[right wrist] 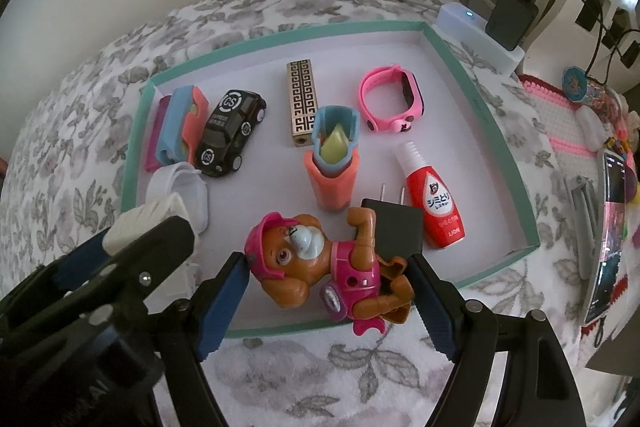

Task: Organize rigid objects

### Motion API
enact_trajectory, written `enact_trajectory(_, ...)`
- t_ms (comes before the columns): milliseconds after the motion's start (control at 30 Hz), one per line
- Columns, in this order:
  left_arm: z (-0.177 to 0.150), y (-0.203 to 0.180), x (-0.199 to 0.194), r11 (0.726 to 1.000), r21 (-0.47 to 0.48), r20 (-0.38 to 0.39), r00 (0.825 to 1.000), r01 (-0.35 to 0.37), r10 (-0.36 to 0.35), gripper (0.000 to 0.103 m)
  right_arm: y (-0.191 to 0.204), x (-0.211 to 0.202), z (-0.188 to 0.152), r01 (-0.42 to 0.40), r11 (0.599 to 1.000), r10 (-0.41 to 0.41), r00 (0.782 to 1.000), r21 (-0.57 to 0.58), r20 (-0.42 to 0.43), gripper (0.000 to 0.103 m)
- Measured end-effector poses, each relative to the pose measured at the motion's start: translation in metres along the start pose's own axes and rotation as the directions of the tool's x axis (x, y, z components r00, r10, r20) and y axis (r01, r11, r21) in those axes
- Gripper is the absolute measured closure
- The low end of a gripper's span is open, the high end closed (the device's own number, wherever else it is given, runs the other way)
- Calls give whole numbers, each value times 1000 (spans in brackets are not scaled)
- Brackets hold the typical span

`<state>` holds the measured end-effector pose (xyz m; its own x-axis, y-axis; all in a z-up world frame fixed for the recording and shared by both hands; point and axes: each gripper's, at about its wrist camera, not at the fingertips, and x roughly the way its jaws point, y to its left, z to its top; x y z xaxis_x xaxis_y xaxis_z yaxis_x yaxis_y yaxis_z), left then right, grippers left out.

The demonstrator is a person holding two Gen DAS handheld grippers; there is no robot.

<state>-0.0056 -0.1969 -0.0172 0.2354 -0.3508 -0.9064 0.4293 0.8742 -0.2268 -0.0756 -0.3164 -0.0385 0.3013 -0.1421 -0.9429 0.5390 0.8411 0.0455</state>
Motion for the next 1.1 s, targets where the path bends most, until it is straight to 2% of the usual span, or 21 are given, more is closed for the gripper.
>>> enact_trajectory(167,2,4,-5,1000,-19,17,1000,-25,26,31,1,1,0,9,1000,-8,1000,-5,5,19)
enact_trajectory(300,2,8,-8,999,-30,28,999,-46,46,30,0,1,0,6,1000,-6,1000,-1,7,14)
enact_trajectory(433,3,14,-13,995,-44,51,994,-90,92,29,0,2,0,8,1000,-8,1000,-3,9,12)
enact_trajectory(500,3,19,-16,992,-55,62,991,-114,118,26,0,1,-1,10,1000,-10,1000,-3,13,3)
enact_trajectory(533,3,22,-17,990,-62,68,989,-130,134,25,0,1,-1,10,1000,-10,1000,-5,17,2)
enact_trajectory(633,3,33,-18,984,-85,72,984,-160,166,21,1,-1,-1,10,1000,-9,1000,-11,25,2)
enact_trajectory(700,1,41,-19,980,-108,75,982,-167,175,12,2,-1,-2,11,1000,-10,1000,-16,30,0)
enact_trajectory(1100,-4,83,-30,959,-198,87,970,-205,226,12,12,-4,-10,22,998,-20,999,-50,36,0)
